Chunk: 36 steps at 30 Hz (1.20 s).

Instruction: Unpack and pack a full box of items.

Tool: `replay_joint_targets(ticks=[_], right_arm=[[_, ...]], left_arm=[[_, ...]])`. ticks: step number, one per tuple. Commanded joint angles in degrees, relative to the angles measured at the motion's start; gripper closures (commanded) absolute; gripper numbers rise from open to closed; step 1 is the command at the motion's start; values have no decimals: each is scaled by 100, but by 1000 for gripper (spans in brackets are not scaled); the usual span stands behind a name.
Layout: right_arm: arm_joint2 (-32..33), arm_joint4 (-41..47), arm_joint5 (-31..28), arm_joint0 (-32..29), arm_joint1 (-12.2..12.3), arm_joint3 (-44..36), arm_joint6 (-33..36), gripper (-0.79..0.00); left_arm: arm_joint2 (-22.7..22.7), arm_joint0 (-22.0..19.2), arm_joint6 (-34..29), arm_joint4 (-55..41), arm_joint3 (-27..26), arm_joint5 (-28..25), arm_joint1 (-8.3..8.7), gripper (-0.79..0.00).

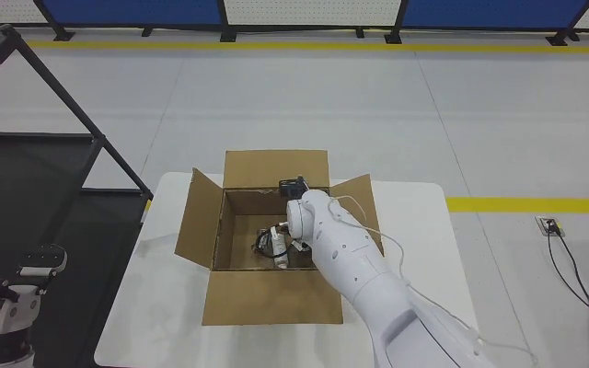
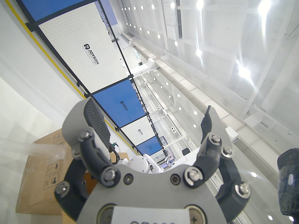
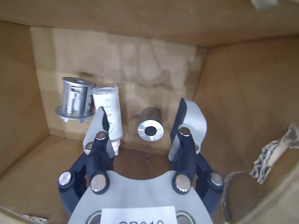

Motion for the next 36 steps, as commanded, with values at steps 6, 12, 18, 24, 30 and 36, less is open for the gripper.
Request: replay_joint_targets(ticks=[6, 12, 18, 24, 30, 36], right_arm=[[167, 62, -548, -184, 158, -490, -928, -785], [321, -195, -642, -669, 407, -1541, -1445, -785], [682, -957, -300, -1859, 830, -3772, -1522, -785], [1248, -1846, -346, -3289, 1232, -6184, -812, -785], [1278, -1949, -309, -3372, 1254, -6321, -711, -785], [1278, -1949, -309, -3372, 1254, -6321, -711, -785]], left_arm=[[0, 0, 0, 0, 0, 0, 0, -785], [0, 0, 0, 0, 0, 0, 0, -785], [0, 0, 0, 0, 0, 0, 0, -785], [0, 0, 0, 0, 0, 0, 0, -785], [0, 0, 0, 0, 0, 0, 0, -785], [0, 0, 0, 0, 0, 0, 0, -785]])
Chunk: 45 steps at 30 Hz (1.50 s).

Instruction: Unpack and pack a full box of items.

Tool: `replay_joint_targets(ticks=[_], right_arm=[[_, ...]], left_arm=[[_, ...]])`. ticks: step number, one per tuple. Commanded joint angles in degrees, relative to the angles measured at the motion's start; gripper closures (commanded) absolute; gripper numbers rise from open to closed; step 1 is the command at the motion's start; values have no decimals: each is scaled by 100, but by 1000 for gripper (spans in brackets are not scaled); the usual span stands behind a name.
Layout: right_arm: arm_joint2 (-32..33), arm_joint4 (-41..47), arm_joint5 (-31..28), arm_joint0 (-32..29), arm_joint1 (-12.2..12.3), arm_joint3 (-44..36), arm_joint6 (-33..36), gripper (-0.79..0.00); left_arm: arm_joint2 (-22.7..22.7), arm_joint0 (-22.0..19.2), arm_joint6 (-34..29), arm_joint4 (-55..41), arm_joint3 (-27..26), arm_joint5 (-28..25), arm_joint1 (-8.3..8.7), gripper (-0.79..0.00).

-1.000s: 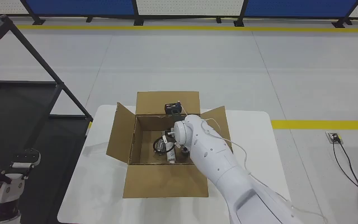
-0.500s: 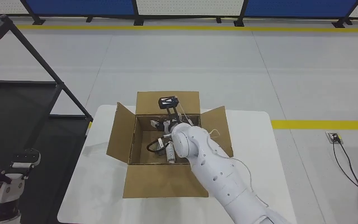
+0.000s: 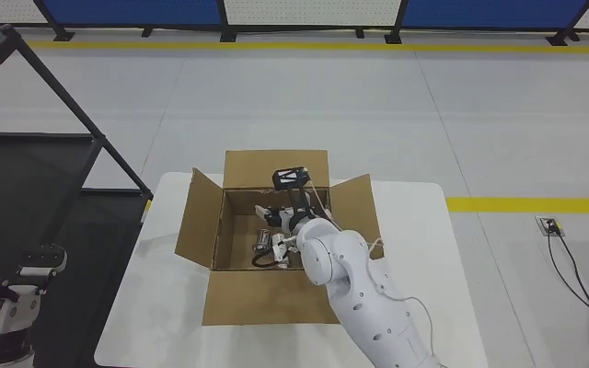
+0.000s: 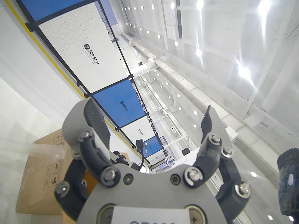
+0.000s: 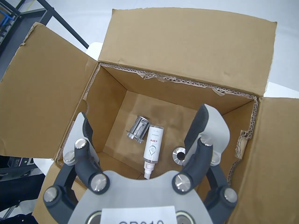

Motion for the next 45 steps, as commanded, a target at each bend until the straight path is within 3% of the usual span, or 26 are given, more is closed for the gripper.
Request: replay_joint_targets(ticks=[1, 9, 16, 19, 27, 34, 40, 45], right_arm=[[0, -1, 0, -1, 0, -2, 1, -785], [306, 520, -543, -128, 50, -170, 235, -785], [1522, 1726, -1651, -1118, 315, -1631, 895, -785], [2038, 2239, -1865, -1586, 407, -2168, 973, -785], [3157, 3310, -1901, -2441, 577, -3006, 833, -785], [3684, 3569, -1263, -3047, 651, -3444, 99, -785], [3714, 3640, -830, -2701, 745, -2962, 764, -785], [3659, 3932, -1088, -2268, 835, -2421, 1326, -785]], left_arm=[[0, 0, 0, 0, 0, 0, 0, -785], [242, -350, -265, 418, 81, 407, 50, -785], [807, -1193, -777, 1399, 599, 965, 171, -785], [1199, -1544, -821, 1985, 833, 1100, 203, -785], [1926, -2040, -1079, 2742, 1436, 975, 245, -785], [2259, -2140, -1275, 2939, 1567, 888, 267, -785], [2516, -2107, -1419, 3044, 1453, 826, 277, -785], [2736, -2109, -1484, 3114, 1357, 833, 282, -785]])
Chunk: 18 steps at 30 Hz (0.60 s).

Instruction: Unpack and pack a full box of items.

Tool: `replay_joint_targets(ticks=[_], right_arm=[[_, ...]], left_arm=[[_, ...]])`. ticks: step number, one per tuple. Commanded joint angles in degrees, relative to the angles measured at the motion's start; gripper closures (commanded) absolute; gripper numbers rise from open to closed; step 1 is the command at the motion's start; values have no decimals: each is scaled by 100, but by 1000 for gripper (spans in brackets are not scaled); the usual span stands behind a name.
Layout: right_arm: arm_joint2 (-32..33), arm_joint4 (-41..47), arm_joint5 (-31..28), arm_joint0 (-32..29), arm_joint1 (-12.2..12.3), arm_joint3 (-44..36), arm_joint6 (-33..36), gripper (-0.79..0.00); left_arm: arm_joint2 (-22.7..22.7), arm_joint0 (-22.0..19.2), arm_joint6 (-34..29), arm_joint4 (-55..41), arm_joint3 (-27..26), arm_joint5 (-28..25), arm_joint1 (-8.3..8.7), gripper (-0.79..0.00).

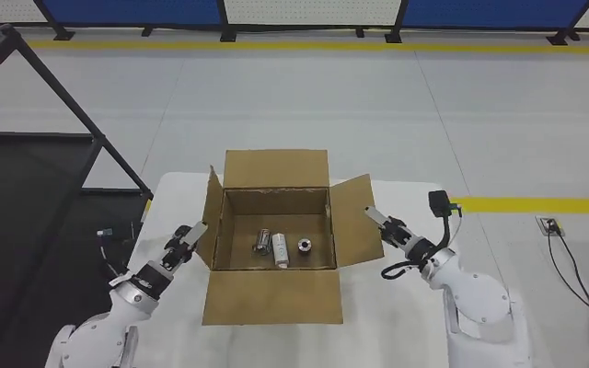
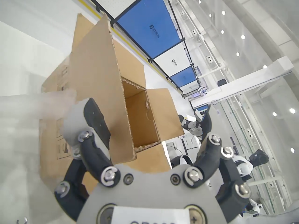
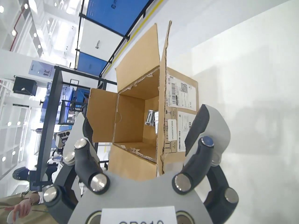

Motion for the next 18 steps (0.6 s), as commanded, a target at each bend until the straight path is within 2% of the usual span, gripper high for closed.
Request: replay_joint_targets(ticks=[1, 11, 18], right_arm=[[-45, 162, -180, 126, 33, 152, 238, -785], [-365, 1210, -929, 575, 181, 605, 1340, -785], [-775, 2219, -1042, 1019, 195, 1464, 1395, -785]], left_arm=[[97, -15, -43, 14, -26, 33, 2, -785], [668, -470, -313, 19, 259, 615, -1, -785], [1059, -651, -302, 284, 478, 609, -9, -785]])
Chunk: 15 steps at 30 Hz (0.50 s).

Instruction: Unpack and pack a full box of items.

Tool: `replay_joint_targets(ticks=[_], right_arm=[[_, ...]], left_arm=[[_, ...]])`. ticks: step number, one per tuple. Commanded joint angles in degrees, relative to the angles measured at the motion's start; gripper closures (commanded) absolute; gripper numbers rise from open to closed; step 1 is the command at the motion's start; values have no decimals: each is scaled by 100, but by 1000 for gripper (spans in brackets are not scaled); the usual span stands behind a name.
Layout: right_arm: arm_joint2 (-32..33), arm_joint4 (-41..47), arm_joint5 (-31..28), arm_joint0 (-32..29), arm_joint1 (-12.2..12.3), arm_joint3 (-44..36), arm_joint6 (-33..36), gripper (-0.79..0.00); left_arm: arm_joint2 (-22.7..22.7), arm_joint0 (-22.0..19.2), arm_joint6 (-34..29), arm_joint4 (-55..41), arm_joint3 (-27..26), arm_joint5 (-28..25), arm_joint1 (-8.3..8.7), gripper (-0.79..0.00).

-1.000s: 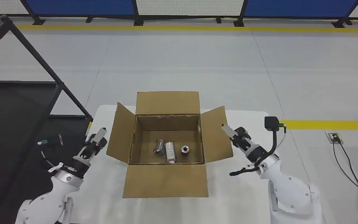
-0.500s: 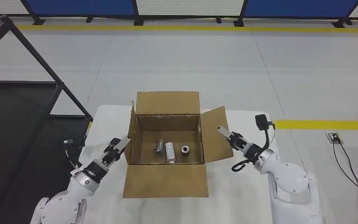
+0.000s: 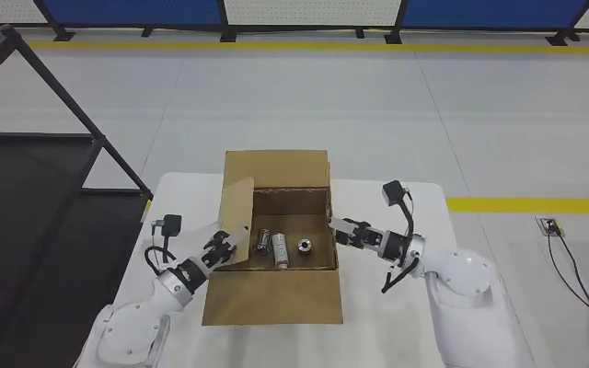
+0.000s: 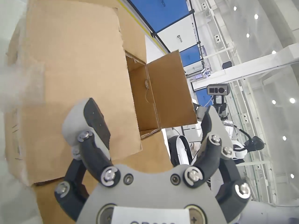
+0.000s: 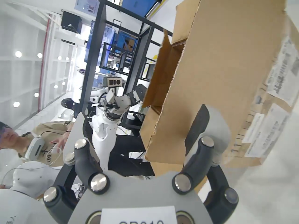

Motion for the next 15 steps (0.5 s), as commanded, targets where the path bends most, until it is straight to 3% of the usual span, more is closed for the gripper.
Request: replay_joint_targets(ticks=[1, 4, 15], right_arm=[[-172, 194, -16, 147, -4, 309, -37, -785], [-370, 125, 66, 394, 18, 731, 30, -785], [-370, 125, 66, 394, 18, 731, 30, -785]], left_arm=[[68, -10, 32, 52, 27, -12, 0, -785], [35, 4, 85, -7, 8, -20, 6, -785], [19, 8, 94, -24, 2, -25, 7, -785]])
